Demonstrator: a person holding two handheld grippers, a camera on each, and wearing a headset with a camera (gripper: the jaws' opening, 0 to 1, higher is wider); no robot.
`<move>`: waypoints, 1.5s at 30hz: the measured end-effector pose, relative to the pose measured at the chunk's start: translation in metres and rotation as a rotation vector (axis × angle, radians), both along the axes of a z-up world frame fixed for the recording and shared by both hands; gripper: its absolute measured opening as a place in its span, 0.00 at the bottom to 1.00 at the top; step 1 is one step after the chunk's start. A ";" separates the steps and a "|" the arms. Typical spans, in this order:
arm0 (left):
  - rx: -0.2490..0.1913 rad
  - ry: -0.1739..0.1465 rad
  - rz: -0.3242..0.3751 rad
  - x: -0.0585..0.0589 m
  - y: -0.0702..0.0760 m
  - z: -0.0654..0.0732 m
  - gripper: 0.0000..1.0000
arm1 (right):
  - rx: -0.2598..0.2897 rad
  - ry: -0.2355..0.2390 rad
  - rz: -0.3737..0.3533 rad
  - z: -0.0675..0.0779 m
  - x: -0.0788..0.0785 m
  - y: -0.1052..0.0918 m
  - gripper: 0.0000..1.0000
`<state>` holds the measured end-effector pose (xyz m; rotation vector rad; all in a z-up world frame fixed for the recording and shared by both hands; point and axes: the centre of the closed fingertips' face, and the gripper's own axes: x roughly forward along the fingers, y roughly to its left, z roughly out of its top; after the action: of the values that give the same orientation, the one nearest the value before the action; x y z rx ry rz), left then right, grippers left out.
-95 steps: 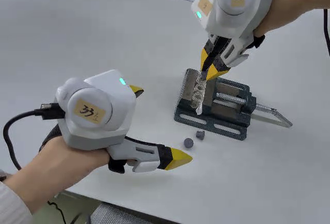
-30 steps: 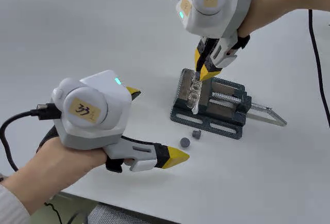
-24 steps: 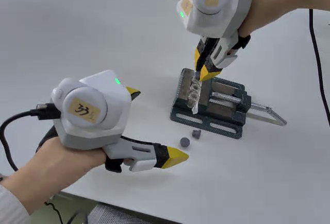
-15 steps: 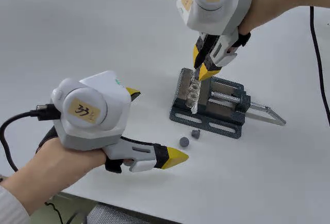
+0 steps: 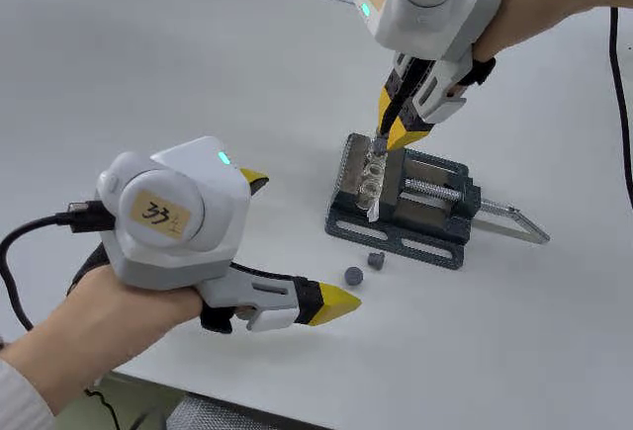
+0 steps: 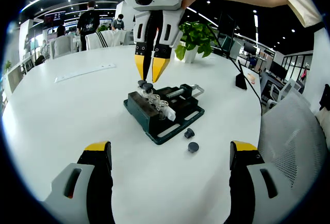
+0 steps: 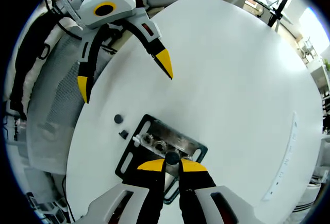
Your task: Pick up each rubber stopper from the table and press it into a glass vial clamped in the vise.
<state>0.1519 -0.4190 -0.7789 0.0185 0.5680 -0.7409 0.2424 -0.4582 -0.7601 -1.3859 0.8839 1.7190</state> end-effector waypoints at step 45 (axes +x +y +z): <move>-0.009 0.018 0.007 0.001 0.001 -0.007 0.94 | -0.007 0.006 -0.102 -0.007 0.002 0.004 0.00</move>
<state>0.1525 -0.4183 -0.7856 0.0015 0.5814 -0.7372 0.2442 -0.4540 -0.7674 -1.3182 0.9481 1.6453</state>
